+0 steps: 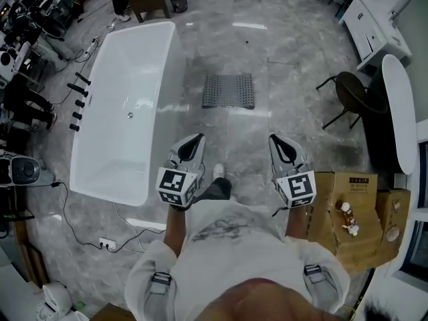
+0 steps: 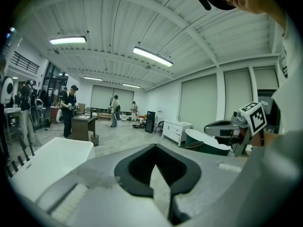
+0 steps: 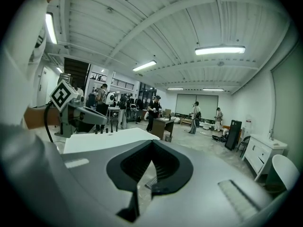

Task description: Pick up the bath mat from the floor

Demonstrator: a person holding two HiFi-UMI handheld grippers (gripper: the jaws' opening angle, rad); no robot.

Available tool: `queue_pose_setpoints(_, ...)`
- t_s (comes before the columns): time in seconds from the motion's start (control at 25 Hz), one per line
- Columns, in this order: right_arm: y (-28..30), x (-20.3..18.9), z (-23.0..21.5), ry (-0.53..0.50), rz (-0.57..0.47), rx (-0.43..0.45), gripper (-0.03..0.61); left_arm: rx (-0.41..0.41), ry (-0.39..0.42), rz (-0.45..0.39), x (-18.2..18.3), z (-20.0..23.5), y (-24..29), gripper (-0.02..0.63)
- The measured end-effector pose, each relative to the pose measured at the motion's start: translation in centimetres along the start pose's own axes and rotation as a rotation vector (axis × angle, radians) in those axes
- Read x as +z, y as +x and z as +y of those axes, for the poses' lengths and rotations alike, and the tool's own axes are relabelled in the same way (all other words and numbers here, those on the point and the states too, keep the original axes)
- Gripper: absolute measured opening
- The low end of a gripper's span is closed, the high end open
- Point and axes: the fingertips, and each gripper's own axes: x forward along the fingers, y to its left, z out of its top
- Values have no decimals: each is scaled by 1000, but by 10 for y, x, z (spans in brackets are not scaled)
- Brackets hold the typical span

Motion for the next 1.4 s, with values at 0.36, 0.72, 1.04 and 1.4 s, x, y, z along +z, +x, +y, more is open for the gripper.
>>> queue_pose_setpoints(0.36,82,25,-26,-20,30,-45,2,-51,-1,-15,31,70,58,2)
queue_pose_setpoints(0.72,125,20,-52,-3,81,-97,1,-87,-12,8,35,111,104,2)
queue_pose_setpoints(1.04,178,19,-81,-7,100,-70,0,-75,-25,29,40,143,150,2)
queue_pose_setpoints(1.4,254,13,-137,-6,127,1,1,-25,-40,44,55,183,222,2)
